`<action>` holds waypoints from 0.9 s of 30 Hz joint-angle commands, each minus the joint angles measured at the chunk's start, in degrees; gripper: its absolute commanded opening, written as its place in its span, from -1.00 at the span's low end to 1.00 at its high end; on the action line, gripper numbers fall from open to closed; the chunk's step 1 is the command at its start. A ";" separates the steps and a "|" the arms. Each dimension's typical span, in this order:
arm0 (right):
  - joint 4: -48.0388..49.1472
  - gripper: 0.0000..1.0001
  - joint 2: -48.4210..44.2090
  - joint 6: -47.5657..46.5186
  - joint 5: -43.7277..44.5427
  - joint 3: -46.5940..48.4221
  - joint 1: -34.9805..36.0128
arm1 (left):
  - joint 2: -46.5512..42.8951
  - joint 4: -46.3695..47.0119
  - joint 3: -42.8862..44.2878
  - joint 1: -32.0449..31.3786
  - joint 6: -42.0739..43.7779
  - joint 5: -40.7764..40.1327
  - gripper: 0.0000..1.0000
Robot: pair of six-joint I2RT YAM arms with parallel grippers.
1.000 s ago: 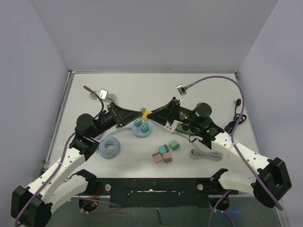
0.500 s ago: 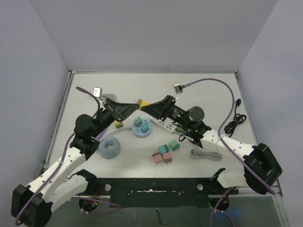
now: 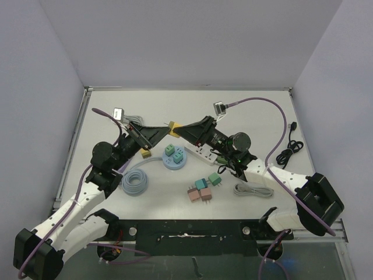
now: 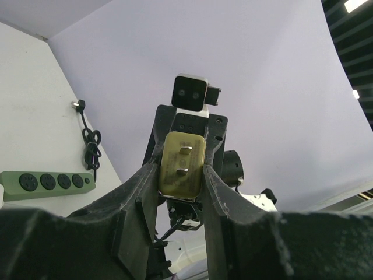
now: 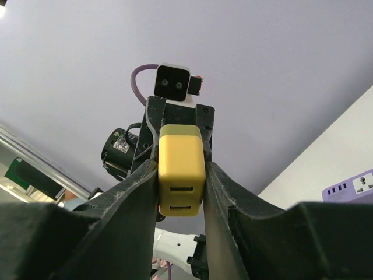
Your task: Insert the plug
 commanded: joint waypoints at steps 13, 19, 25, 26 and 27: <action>-80.36 -0.76 -9.28 -51.49 -3.61 20.13 -11.81 | -8.15 -37.45 3.36 0.47 29.58 -17.24 0.36; -103.90 -0.78 -3.35 -68.50 9.10 30.59 -13.94 | -9.55 -45.55 3.36 0.57 37.66 -17.87 0.37; -112.28 -0.82 1.38 -79.27 13.01 32.89 -16.27 | -9.78 -48.77 4.23 0.57 42.00 -15.15 0.36; -112.17 -0.84 1.58 -81.13 13.83 32.36 -16.72 | -9.89 -48.66 3.87 0.56 42.43 -14.56 0.37; -112.36 -0.85 1.96 -83.23 14.05 32.02 -17.27 | -10.10 -48.57 3.80 0.60 42.80 -14.11 0.37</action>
